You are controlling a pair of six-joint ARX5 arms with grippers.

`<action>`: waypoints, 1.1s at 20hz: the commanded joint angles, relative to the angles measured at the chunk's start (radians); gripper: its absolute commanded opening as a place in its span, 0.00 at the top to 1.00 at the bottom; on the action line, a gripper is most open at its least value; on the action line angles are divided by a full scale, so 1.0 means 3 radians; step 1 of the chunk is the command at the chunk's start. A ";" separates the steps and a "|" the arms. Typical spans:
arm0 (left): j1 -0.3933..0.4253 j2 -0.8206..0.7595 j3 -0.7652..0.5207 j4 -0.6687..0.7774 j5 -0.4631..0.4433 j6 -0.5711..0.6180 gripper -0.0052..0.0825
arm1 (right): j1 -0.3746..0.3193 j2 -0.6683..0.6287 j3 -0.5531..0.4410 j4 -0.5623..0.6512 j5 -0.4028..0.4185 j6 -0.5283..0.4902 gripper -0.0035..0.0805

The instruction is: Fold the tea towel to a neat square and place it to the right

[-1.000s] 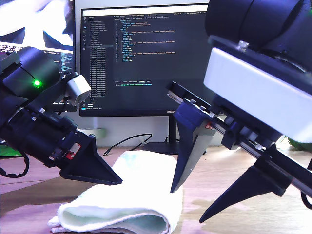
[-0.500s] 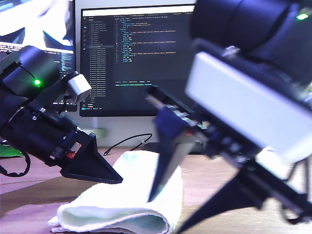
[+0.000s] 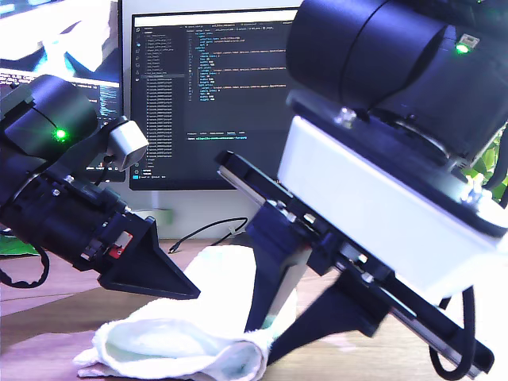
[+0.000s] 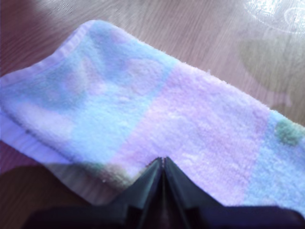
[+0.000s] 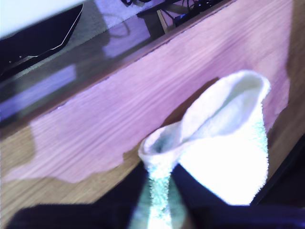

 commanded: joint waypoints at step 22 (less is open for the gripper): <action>-0.0062 0.0511 -0.0058 -0.0051 -0.0092 -0.0094 0.97 | 0.0322 -0.0674 -0.0094 -0.0449 -0.0094 0.1258 0.97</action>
